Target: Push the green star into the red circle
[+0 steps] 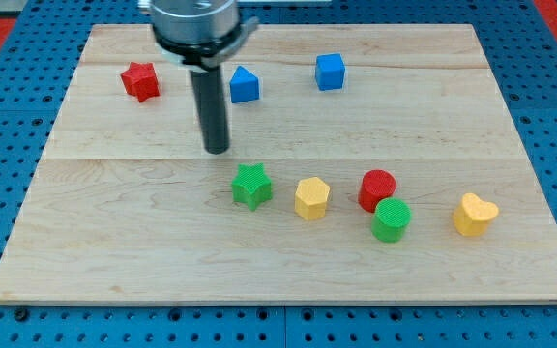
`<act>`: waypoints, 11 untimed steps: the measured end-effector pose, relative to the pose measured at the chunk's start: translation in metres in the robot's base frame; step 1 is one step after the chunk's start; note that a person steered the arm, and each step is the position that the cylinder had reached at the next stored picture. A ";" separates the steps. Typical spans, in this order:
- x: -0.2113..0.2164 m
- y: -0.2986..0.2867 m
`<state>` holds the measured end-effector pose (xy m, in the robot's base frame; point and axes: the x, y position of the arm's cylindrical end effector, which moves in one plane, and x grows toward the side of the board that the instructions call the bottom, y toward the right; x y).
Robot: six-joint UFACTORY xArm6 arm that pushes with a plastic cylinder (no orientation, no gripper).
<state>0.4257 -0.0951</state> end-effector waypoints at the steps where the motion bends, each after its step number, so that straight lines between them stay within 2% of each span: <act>1: 0.012 -0.024; 2: -0.004 -0.019; 3: 0.002 0.011; 4: 0.003 0.015; 5: 0.031 0.007; 7: 0.073 0.144; 8: 0.068 0.100; 9: 0.045 0.060; 11: -0.025 -0.011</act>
<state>0.4005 -0.1060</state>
